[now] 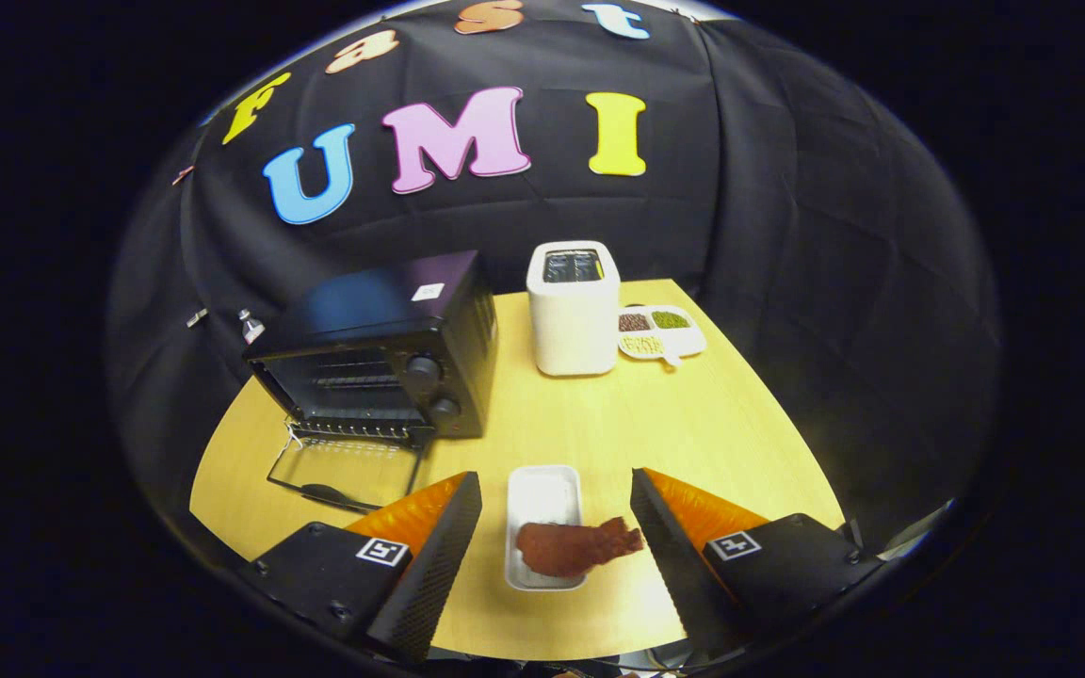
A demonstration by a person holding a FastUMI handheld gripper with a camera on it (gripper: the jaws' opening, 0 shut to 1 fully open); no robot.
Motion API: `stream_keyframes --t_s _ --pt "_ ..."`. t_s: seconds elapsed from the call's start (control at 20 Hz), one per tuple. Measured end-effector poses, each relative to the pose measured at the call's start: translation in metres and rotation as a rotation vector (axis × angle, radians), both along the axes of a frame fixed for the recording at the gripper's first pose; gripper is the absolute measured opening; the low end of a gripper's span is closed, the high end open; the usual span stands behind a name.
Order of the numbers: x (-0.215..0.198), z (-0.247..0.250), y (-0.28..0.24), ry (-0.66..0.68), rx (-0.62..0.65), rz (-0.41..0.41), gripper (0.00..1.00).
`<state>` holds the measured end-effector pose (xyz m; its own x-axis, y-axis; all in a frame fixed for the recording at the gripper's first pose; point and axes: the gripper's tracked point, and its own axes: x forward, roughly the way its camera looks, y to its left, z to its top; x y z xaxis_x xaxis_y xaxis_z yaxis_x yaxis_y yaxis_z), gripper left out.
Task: Open the toaster oven, put the food inside, and close the toaster oven door.
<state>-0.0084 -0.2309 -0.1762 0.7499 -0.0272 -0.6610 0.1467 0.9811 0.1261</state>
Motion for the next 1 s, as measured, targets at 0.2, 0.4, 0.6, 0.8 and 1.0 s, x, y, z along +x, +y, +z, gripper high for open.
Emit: stream_keyframes --t_s 0.2,0.4,0.6,0.8,1.0 --pt "-0.007 -0.036 -0.022 0.122 0.107 0.067 0.99" --pt "-0.021 -0.072 -0.026 0.223 0.227 0.117 0.99" --pt "-0.020 -0.105 -0.021 0.316 0.368 0.145 0.96" --pt "-0.016 -0.112 -0.013 0.355 0.455 0.178 0.69" --pt "-0.019 -0.109 -0.011 0.369 0.500 0.191 0.59"
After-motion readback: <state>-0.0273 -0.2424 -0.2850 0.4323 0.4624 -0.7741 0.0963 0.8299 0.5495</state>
